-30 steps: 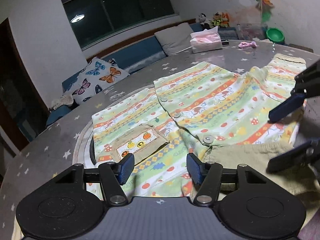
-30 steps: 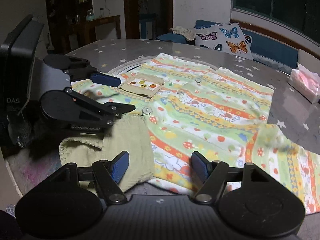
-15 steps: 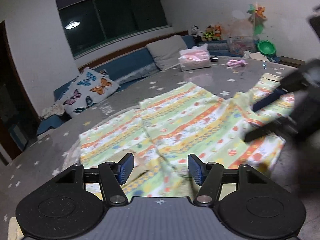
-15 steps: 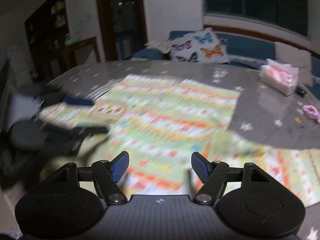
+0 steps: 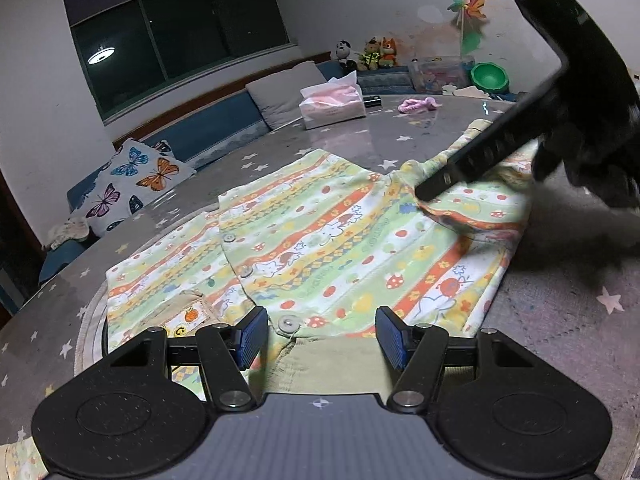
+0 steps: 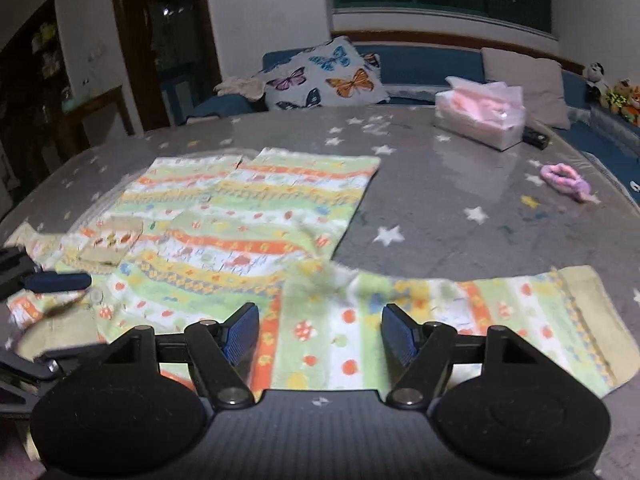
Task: Fold clothes
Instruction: 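Press and smooth the garment panel with the right gripper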
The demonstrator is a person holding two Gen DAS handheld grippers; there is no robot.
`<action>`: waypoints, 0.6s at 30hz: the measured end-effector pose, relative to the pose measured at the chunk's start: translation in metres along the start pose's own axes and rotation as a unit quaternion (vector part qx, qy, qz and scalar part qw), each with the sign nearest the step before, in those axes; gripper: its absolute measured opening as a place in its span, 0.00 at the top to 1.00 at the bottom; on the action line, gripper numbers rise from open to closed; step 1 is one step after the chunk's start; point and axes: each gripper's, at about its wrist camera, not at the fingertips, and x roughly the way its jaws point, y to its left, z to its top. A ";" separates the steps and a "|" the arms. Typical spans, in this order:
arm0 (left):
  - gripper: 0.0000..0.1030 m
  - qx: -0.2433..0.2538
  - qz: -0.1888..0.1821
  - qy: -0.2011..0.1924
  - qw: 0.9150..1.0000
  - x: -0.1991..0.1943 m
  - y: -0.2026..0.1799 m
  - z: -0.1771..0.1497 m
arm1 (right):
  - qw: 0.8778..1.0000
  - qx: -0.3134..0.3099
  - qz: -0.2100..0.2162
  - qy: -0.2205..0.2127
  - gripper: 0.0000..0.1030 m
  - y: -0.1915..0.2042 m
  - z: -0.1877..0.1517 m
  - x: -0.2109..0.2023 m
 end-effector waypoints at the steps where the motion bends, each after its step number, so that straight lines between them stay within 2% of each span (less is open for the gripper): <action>1: 0.39 0.001 0.000 0.000 1.000 0.000 -0.001 0.000 | 1.000 0.001 -0.001 -0.004 0.35 -0.002 0.005 0.000; 8: 0.39 0.000 -0.012 -0.003 1.000 0.000 0.002 -0.001 | 0.999 0.038 0.014 0.001 0.63 -0.014 0.052 0.038; 12: 0.39 -0.005 -0.024 -0.005 1.000 0.000 0.005 -0.003 | 0.999 0.052 -0.001 0.014 0.68 -0.020 0.070 0.071; 18: 0.39 -0.007 -0.040 -0.005 0.999 0.000 0.009 -0.004 | 0.998 0.061 -0.020 0.027 0.86 -0.028 0.091 0.110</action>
